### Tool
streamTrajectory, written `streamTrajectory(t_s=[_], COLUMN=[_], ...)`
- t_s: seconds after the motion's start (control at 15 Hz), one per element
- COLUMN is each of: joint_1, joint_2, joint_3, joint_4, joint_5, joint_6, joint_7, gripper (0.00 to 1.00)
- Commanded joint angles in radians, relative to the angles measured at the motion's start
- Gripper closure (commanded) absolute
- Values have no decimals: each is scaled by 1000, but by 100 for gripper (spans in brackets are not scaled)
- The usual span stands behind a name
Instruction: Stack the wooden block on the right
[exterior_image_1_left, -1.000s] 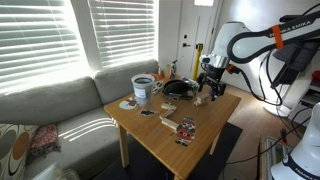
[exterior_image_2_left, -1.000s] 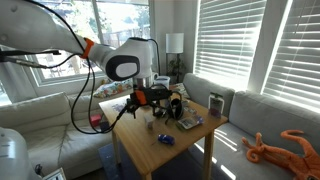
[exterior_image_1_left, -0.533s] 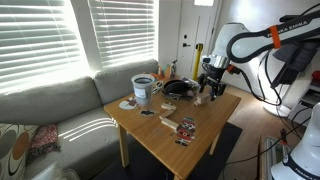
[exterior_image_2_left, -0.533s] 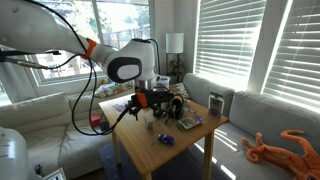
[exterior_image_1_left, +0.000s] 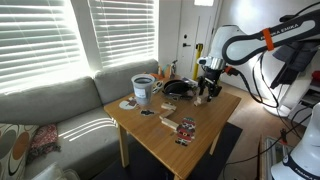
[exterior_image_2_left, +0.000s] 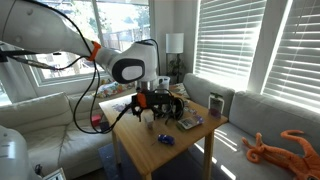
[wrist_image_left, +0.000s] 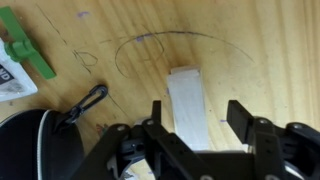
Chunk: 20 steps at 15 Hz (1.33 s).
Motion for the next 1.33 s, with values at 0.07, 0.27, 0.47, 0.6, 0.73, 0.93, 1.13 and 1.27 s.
streamTrajectory(t_s=[0.07,0.27,0.47,0.6,0.73,0.93,1.13,1.27], joint_1=[-15,-13,-10,-9,-8,-7,-7,-6], joint_2=[78,105,106,93,86,85,84,82], joint_3=[24,38,60,81,97,111,116,115], joint_4=[64,74,70,62,61,58,59,57], joint_5=[-36,-56,-94,-144,-195,-239,-260,-261], joint_6=[-23,-23,-21,-16,-16,-16,-23,-21], joint_7=[57,71,86,106,129,149,162,164], gripper=[29,56,78,92,93,93,46,39])
